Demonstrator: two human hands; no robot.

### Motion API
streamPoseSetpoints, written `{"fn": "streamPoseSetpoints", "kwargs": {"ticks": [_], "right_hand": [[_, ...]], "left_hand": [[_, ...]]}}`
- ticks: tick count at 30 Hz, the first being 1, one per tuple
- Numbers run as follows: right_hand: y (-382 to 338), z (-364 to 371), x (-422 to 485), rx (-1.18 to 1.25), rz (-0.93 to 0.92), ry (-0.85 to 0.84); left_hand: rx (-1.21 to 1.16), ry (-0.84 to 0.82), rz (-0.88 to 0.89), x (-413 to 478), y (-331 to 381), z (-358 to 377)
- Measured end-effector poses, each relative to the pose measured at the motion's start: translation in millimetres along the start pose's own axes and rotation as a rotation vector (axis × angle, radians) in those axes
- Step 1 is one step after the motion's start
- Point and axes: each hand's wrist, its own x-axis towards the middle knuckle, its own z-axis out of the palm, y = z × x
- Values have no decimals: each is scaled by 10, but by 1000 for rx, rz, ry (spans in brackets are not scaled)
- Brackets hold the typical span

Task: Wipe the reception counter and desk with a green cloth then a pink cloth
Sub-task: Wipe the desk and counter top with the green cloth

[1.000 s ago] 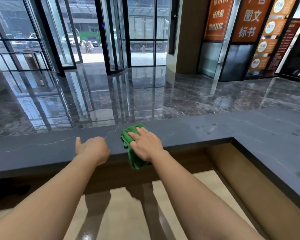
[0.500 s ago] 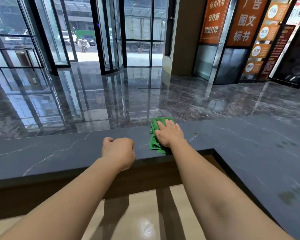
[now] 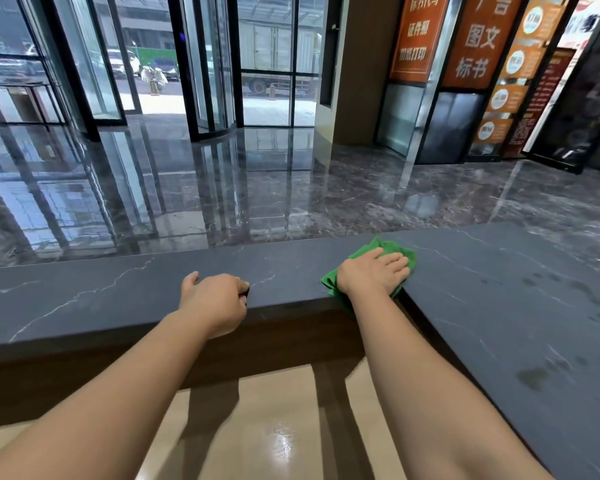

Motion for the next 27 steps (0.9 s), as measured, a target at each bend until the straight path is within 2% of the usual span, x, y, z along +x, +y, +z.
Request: {"fn": "streamPoseSetpoints", "kwargs": {"ticks": [4, 9, 13, 15, 21, 27], "right_hand": [[-223, 67, -380, 0, -64, -21], [-641, 231, -764, -5, -393, -10], [-684, 214, -490, 4, -583, 3], [-636, 183, -277, 17, -593, -2], [-273, 92, 70, 31, -454, 36], [249, 183, -128, 77, -345, 191]], "left_hand": [[-8, -16, -11, -20, 1, -9], [-17, -9, -37, -1, 12, -4], [-28, -20, -40, 17, 10, 9], [-29, -34, -38, 8, 23, -1], [-24, -43, -37, -9, 42, -26], [-22, -52, -21, -10, 22, -60]]}}
